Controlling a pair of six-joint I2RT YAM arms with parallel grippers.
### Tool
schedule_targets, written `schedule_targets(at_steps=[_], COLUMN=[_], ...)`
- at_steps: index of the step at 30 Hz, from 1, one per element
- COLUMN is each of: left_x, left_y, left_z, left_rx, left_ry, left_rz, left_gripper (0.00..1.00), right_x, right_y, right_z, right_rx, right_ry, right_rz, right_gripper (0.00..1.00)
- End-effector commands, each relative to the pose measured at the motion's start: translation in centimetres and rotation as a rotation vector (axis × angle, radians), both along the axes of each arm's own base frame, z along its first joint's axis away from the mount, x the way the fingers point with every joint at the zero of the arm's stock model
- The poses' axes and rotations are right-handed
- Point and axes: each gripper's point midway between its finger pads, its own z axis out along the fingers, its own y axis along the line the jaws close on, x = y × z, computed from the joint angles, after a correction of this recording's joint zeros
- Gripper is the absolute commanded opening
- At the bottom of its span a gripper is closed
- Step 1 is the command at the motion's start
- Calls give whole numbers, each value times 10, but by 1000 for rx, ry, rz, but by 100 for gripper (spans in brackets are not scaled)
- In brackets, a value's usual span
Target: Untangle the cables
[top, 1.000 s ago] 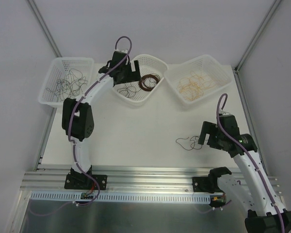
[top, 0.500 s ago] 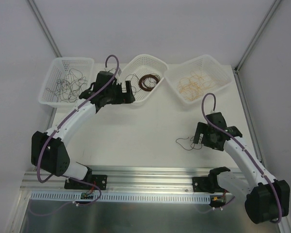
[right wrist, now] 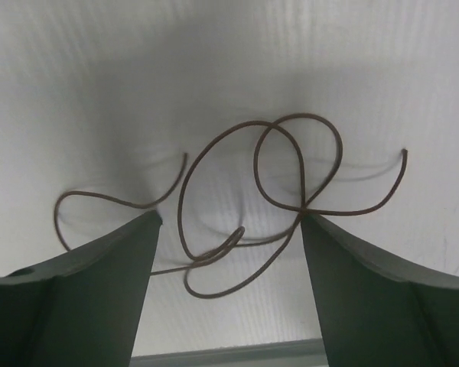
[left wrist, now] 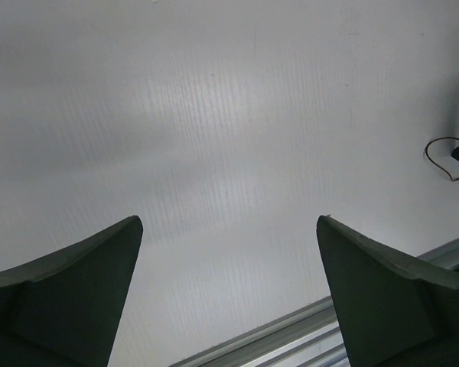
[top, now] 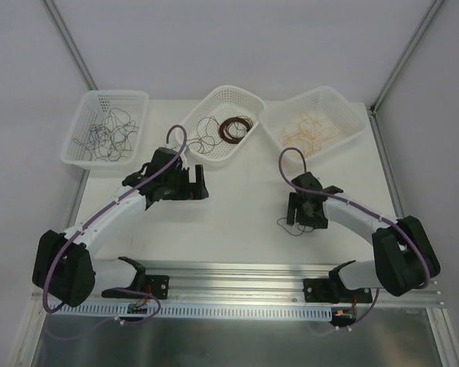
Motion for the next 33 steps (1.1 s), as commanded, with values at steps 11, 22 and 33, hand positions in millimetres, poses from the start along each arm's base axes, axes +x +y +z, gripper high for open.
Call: schedule_targets(at_steps=[11,22,33], left_x=[-24,-18,-17], left_y=[-45,-89,-113], left_z=[4,63,111], left_rx=[-116,-271,-450], left_ry=[84,34,-22], left_rz=[-72,-128,-109], left_gripper=[99,99,97], right_x=[19,10,12], right_y=[74,182,209], right_z=[12,116,179], right_rx=[45,483,648], right_ry=[-107,-375,-521], right_rz=[291,636,709], right_gripper=[1,1,1])
